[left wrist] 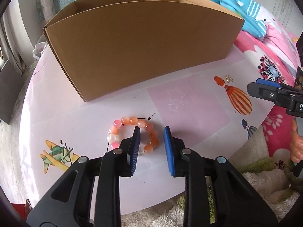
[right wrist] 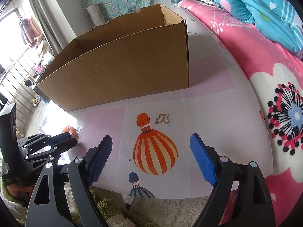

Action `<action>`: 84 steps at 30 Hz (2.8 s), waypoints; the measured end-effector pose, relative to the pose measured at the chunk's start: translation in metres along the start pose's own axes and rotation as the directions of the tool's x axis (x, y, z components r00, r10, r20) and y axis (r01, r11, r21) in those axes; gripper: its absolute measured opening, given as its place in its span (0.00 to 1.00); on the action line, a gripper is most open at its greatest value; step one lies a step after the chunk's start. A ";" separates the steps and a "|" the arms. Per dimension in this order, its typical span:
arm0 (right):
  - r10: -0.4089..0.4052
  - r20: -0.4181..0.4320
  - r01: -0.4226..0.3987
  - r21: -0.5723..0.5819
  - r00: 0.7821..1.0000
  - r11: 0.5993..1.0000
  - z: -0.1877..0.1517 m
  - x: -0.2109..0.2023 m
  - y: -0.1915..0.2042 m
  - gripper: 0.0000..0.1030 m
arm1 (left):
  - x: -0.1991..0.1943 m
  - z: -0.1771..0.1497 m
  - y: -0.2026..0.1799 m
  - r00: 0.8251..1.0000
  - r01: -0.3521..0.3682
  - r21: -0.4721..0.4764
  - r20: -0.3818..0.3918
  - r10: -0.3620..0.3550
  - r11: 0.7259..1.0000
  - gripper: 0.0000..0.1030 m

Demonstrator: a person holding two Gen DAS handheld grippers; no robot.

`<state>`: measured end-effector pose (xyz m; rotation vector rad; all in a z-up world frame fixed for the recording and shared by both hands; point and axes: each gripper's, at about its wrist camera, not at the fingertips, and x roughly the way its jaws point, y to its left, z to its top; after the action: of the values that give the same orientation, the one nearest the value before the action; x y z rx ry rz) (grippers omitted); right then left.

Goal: Organize jewelry

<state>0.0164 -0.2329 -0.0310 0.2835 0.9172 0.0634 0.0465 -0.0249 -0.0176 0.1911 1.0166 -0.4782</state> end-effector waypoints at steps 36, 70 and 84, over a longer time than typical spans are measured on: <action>-0.044 -0.070 0.012 -0.400 0.997 0.916 0.027 0.045 0.010 0.30 | 0.009 0.014 -0.003 1.000 -0.017 0.025 0.024 0.016 1.000 0.08; 0.003 -0.037 -0.013 -0.285 0.999 0.958 0.028 0.027 -0.003 0.06 | 0.009 0.016 -0.005 1.000 -0.022 0.032 0.020 0.021 0.999 0.08; -0.098 -0.058 0.075 -0.311 0.994 0.947 0.011 0.035 0.012 0.06 | 0.009 0.015 -0.005 1.000 -0.022 0.034 0.021 0.021 0.999 0.08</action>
<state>0.0470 -0.2174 -0.0486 -0.0512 0.9756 0.1354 0.0602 -0.0374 -0.0170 0.2269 0.9861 -0.4769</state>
